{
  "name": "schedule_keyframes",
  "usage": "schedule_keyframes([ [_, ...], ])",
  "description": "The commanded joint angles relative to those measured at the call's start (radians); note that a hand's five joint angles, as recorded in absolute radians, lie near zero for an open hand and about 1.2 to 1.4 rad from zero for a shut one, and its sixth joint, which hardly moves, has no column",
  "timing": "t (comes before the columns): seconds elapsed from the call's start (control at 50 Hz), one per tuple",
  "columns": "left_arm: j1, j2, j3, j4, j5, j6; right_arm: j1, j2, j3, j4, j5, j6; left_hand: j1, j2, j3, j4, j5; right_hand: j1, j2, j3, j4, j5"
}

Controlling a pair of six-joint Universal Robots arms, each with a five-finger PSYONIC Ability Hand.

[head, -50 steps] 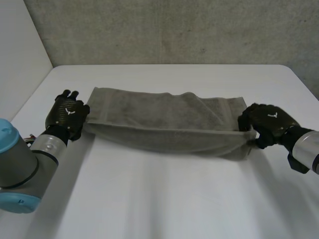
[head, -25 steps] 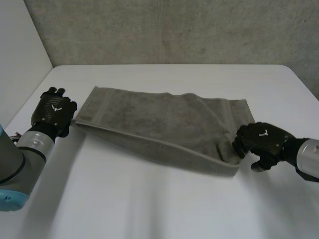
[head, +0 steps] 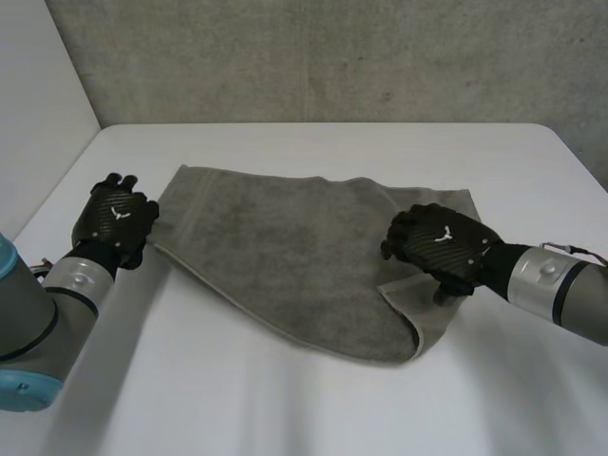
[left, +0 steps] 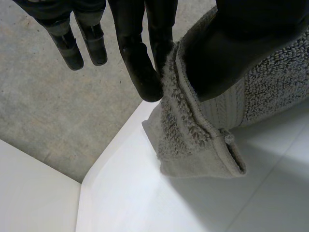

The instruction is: Fold the towel.

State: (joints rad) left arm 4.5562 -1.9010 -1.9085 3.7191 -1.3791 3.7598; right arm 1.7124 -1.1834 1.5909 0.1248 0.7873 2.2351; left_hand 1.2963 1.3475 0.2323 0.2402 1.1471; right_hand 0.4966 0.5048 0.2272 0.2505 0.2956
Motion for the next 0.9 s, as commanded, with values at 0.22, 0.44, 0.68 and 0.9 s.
schedule_keyframes([
  [0.22,-0.002,-0.001,-0.009,0.001,0.002,0.0,0.093,0.09,-0.019,0.239,0.136,-0.498,0.1,0.049,-0.058,-0.066,0.075,0.005,-0.003,-0.053,-0.076,0.032],
  [0.44,-0.011,-0.003,-0.014,0.001,0.002,0.0,0.099,0.105,-0.009,0.23,0.159,-0.563,0.1,0.049,-0.058,-0.066,0.075,0.069,0.061,-0.053,-0.076,0.096],
  [0.68,-0.011,-0.001,-0.014,0.001,0.002,0.0,0.064,0.084,-0.005,0.2,0.202,-0.555,0.1,0.049,-0.058,-0.066,0.075,0.786,0.778,-0.053,-0.076,0.813],
  [0.9,-0.013,-0.001,-0.014,0.001,0.002,0.0,-0.025,0.015,0.107,0.154,0.164,-0.523,0.1,0.049,-0.058,-0.066,0.075,0.39,0.382,-0.053,-0.076,0.416],
])
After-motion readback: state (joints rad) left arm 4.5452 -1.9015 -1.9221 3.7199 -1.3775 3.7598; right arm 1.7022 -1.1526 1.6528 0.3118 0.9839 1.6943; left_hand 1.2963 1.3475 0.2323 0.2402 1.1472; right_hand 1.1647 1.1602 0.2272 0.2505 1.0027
